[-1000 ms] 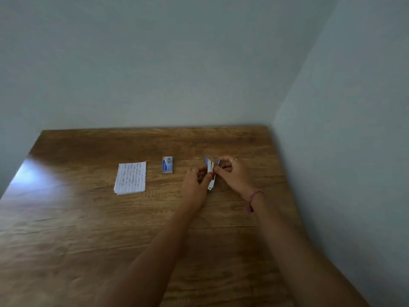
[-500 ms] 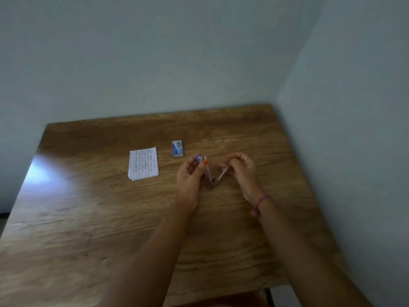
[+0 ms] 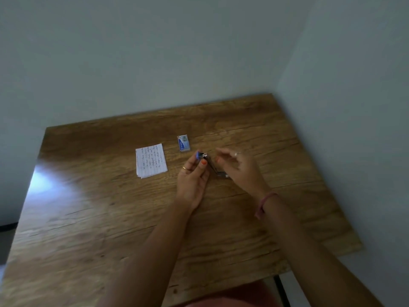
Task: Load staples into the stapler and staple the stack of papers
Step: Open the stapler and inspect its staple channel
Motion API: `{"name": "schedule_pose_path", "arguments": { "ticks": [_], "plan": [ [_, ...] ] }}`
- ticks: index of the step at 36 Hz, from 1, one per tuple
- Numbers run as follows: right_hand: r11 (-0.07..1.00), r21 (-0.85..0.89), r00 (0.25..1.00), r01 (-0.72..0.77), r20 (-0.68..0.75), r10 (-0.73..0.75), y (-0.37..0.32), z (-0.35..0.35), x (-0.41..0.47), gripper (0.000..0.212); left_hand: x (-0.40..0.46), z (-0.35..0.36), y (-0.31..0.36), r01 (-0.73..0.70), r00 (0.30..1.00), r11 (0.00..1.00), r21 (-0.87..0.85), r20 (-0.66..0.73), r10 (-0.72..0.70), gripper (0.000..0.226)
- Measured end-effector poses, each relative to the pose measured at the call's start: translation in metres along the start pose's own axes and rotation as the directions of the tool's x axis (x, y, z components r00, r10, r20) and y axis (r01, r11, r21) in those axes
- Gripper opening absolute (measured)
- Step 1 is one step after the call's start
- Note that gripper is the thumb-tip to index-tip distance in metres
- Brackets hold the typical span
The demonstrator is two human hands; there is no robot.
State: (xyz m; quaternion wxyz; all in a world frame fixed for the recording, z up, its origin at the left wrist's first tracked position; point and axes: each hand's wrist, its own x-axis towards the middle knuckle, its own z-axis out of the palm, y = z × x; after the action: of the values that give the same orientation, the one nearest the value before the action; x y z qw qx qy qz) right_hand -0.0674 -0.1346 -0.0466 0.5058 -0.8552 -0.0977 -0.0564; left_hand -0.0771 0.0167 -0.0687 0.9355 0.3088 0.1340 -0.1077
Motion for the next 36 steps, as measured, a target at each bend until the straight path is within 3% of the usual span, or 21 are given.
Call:
{"name": "schedule_pose_path", "arguments": {
  "ticks": [3, 8, 12, 18, 26, 31, 36],
  "plan": [
    [0.994, 0.005, 0.991, 0.109, 0.082, -0.109, -0.010, 0.005, 0.010, 0.027, 0.003, 0.000, 0.002, -0.002, 1.000, 1.000, -0.024, 0.023, 0.003, 0.026],
    [0.989, -0.029, 0.984, 0.143, 0.116, -0.139, -0.016, 0.004, 0.020, 0.028, 0.008, -0.003, 0.003, 0.002, 0.997, 1.000, 0.005, 0.083, -0.002, 0.024],
    [0.994, -0.003, 0.990, 0.110, 0.089, -0.110, -0.021, 0.003, 0.028, 0.021, 0.012, -0.001, 0.003, 0.012, 0.995, 1.000, 0.023, 0.094, -0.015, 0.023],
    [0.988, -0.152, 0.996, -0.038, 0.077, 0.050, -0.026, 0.012, 0.034, 0.026, 0.016, -0.002, 0.003, 0.016, 0.997, 1.000, 0.008, 0.071, -0.017, 0.021],
    [0.961, -0.273, 0.999, -0.045, -0.022, 0.041, -0.030, 0.027, 0.035, 0.017, 0.021, -0.007, 0.003, 0.052, 0.998, 0.998, -0.039, 0.047, -0.050, 0.020],
    [0.972, -0.231, 0.999, -0.051, -0.020, 0.048, -0.024, 0.020, 0.034, 0.008, 0.019, -0.006, 0.005, 0.051, 0.996, 0.997, -0.058, 0.075, -0.047, 0.019],
    [0.982, -0.148, 0.993, -0.113, 0.002, 0.114, -0.008, 0.001, 0.018, 0.025, 0.018, -0.007, 0.006, 0.036, 0.997, 0.997, -0.071, 0.075, -0.031, 0.019]
  ]
}}
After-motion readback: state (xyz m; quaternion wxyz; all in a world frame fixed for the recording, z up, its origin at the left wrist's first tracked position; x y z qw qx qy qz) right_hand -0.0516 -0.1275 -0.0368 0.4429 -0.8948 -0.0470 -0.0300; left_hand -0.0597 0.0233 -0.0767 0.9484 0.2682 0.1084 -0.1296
